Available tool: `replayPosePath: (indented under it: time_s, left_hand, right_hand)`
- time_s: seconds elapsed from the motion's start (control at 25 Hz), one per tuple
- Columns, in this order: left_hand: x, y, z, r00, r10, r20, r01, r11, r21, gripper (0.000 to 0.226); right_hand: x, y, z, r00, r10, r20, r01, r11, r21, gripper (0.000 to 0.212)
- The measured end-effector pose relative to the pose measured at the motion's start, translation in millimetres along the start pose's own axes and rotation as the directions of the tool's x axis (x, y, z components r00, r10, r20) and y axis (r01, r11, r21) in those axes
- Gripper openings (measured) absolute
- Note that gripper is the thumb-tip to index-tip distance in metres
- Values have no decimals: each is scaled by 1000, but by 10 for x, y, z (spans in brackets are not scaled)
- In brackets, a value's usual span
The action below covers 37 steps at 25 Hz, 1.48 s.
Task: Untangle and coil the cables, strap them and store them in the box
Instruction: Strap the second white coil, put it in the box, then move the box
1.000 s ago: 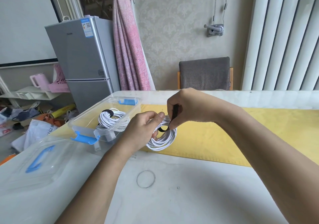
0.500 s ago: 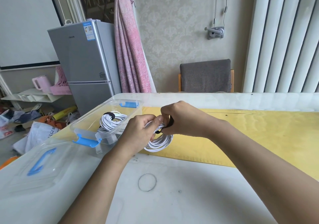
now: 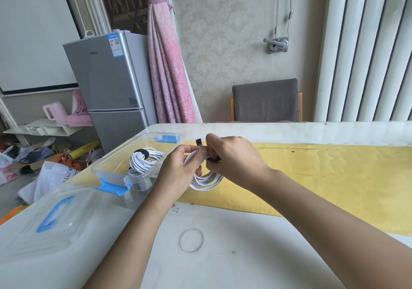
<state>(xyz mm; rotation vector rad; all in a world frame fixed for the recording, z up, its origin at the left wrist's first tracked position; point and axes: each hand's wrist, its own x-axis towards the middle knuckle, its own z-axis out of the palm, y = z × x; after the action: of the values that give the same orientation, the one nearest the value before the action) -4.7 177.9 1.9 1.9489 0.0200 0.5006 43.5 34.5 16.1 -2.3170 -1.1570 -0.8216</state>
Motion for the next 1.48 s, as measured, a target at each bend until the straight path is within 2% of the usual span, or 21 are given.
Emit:
replayPosePath:
  time_s: [0.12, 0.2, 0.28, 0.4, 0.56, 0.8, 1.04, 1.28, 1.48]
  left_hand:
    - [0, 23, 34, 998, 20, -52, -24, 997, -69, 38]
    - [7, 26, 52, 996, -40, -78, 28, 988, -152, 47]
    - [22, 9, 36, 997, -66, -37, 56, 974, -221, 59]
    - [25, -3, 7, 998, 43, 48, -30, 970, -243, 40]
    - [17, 19, 10, 994, 103, 35, -87, 948, -308, 33]
    - [8, 44, -16, 996, 84, 41, -64, 934, -352, 21]
    - [-3, 49, -15, 992, 89, 85, -56, 942, -330, 17]
    - [-10, 68, -24, 991, 76, 106, -33, 932, -361, 15]
    - [-25, 71, -22, 987, 98, 125, -49, 936, -348, 17]
  right_hand:
    - [11, 29, 8, 997, -15, -75, 14, 1000, -10, 22]
    - [19, 52, 3, 991, -34, -128, 31, 999, -22, 21]
    - [18, 48, -5, 980, -69, -185, 62, 997, -45, 23]
    - [9, 22, -13, 973, -111, -203, 102, 993, -57, 24]
    - [35, 36, -99, 986, -99, -136, 109, 992, 63, 18]
    - [105, 110, -254, 999, -54, -2, 51, 941, 334, 22]
    - [104, 140, -362, 990, 4, 142, -66, 897, 436, 13]
    - [91, 116, -365, 996, 15, 88, -51, 905, 423, 13]
    - [74, 80, -420, 996, 63, 62, -86, 845, 528, 8]
